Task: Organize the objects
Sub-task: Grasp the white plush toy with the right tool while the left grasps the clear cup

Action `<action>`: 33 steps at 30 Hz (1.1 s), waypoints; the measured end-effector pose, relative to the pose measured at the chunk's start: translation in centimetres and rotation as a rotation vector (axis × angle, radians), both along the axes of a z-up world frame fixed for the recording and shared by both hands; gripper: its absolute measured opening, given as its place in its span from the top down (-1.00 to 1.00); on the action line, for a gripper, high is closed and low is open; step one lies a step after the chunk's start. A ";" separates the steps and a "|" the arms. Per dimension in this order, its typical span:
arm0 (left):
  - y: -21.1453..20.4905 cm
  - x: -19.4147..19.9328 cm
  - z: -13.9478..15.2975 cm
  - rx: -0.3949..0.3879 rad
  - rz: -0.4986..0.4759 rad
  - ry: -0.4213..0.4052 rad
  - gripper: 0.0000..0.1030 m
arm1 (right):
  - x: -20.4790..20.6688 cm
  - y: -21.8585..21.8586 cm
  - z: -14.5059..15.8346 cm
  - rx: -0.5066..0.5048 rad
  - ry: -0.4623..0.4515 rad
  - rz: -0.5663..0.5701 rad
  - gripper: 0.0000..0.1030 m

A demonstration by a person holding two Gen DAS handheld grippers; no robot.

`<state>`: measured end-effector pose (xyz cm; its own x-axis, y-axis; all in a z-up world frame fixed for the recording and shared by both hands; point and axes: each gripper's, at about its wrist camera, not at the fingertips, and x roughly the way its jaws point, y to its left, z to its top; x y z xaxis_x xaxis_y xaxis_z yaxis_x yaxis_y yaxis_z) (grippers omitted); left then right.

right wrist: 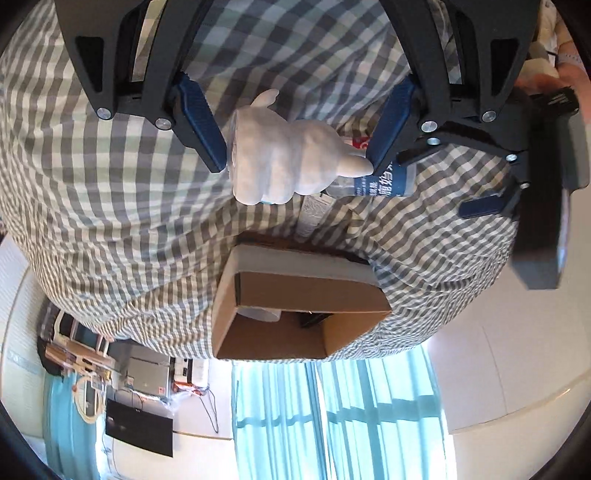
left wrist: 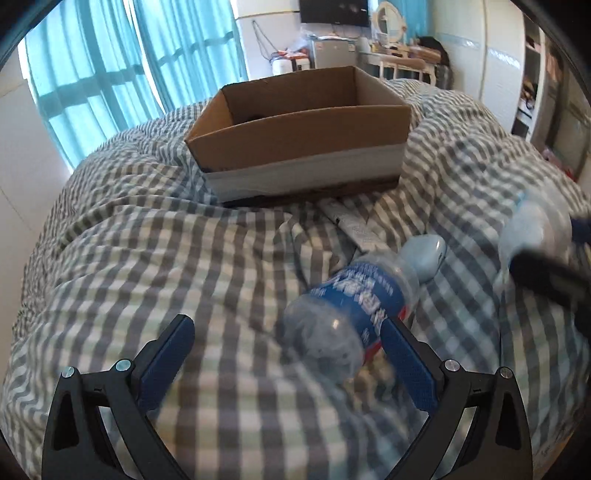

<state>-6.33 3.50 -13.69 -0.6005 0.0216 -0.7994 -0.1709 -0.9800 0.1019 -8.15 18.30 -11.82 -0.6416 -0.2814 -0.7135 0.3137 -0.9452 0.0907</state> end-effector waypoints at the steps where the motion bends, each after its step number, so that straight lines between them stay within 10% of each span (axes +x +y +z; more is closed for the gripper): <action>1: 0.1 -0.2 0.0 0.025 -0.008 0.006 -1.00 | 0.0 0.3 -0.1 -0.005 -0.005 -0.001 -0.51; 10: 2.3 -2.7 -3.4 0.076 -0.150 -0.159 -1.00 | 0.2 1.3 -0.1 -0.037 -0.016 -0.017 -0.51; 15: 2.2 -1.4 -2.9 0.119 -0.209 -0.136 -0.55 | 0.3 1.3 -0.2 -0.028 -0.018 -0.016 -0.51; 33: -0.9 3.6 2.2 0.091 -0.100 0.032 -0.29 | 1.0 1.2 0.3 -0.020 -0.009 -0.015 -0.51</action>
<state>-2.70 2.63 -11.51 -0.6169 0.1548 -0.7717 -0.2667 -0.9636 0.0199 -7.11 19.54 -11.54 -0.6394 -0.2865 -0.7135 0.2989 -0.9476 0.1126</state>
